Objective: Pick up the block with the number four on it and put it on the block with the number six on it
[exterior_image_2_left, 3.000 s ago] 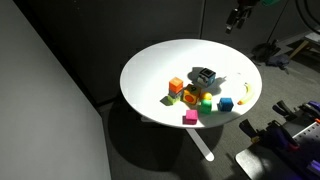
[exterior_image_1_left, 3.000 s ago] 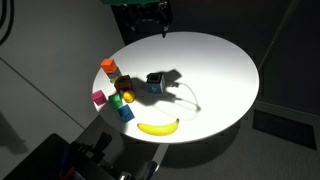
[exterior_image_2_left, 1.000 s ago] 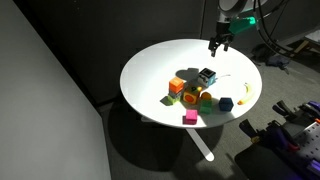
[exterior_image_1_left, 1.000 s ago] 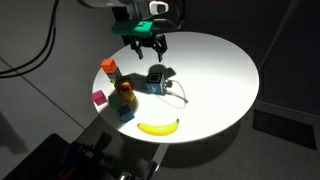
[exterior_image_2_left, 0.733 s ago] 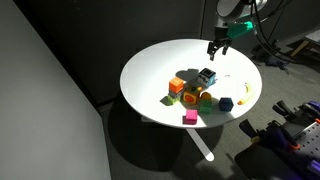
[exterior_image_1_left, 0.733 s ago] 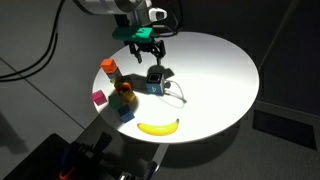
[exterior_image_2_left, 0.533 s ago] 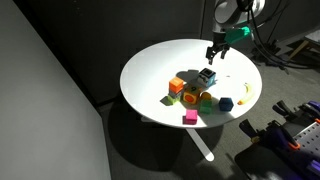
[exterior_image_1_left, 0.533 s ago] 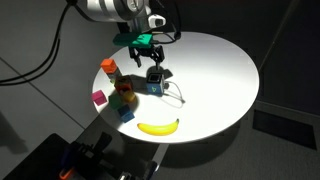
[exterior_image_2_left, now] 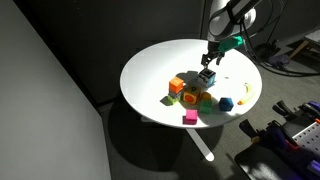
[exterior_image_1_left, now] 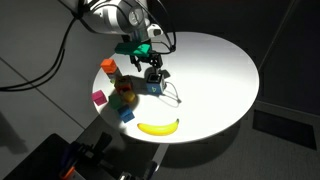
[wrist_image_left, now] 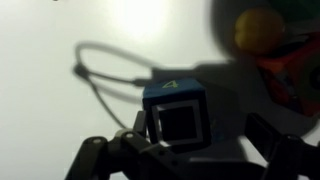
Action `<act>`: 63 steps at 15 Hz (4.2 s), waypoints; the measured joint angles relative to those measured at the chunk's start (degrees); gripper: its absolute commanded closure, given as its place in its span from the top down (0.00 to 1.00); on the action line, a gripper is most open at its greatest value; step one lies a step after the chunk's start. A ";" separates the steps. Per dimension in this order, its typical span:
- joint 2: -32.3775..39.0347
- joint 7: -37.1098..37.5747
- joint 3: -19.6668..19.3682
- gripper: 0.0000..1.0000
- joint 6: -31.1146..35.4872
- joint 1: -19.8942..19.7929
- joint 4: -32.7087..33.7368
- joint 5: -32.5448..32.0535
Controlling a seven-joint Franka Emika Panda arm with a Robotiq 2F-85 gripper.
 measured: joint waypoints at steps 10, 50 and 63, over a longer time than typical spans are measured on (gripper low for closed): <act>6.74 2.68 -0.95 1.00 0.35 0.92 7.27 0.00; 8.51 0.83 -0.29 0.08 -13.19 4.29 15.87 -4.94; 3.96 -9.06 3.57 0.08 -14.41 4.46 13.01 -7.59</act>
